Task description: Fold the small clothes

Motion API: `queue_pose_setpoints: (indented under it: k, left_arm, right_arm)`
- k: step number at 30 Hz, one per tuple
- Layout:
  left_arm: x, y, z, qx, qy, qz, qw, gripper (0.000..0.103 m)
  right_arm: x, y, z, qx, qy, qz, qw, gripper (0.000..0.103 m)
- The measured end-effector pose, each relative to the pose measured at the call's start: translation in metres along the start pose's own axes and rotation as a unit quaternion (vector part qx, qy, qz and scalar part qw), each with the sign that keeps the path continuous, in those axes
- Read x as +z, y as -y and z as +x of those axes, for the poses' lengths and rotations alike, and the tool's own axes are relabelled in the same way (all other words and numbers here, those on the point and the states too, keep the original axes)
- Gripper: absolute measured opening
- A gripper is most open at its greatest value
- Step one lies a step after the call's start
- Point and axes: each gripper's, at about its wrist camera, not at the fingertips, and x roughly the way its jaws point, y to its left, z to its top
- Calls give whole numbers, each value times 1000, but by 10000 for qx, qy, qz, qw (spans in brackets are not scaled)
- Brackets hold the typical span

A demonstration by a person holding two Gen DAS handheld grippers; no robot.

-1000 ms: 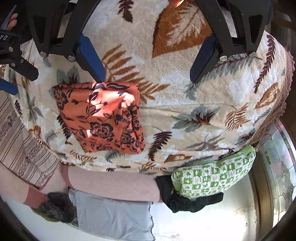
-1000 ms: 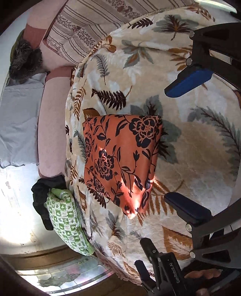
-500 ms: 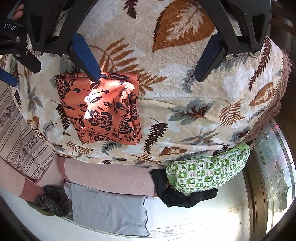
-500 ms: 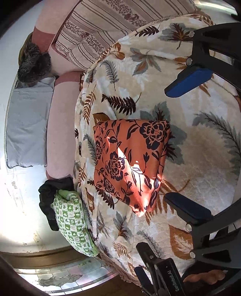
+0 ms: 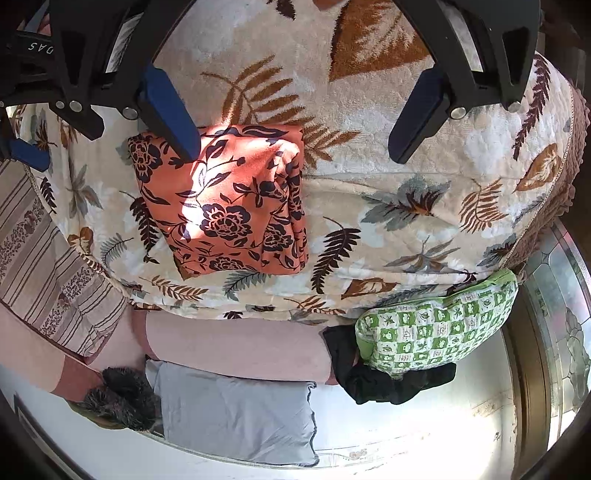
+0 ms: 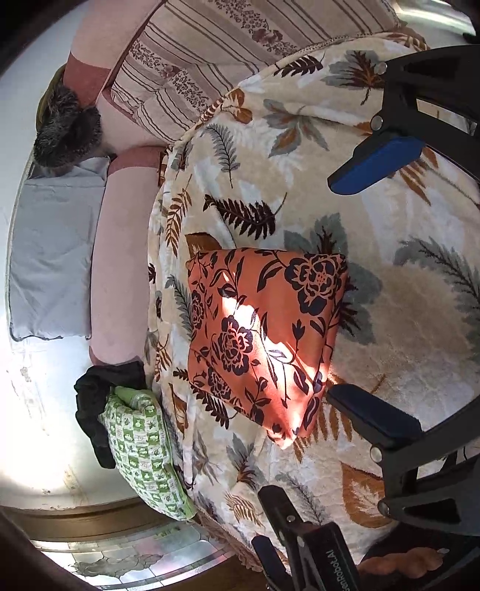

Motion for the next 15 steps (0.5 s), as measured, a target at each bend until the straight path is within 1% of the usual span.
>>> queue_pose_setpoints:
  k: [8, 15]
  left_arm:
    - [6, 8, 7, -80, -113, 126, 9998, 101]
    - [8, 13, 7, -88, -82, 216, 9997, 101]
  right_arm:
    - [5, -3, 3, -29, -6, -66, 10000, 103]
    - [7, -2, 8, -36, -35, -51, 10000, 103]
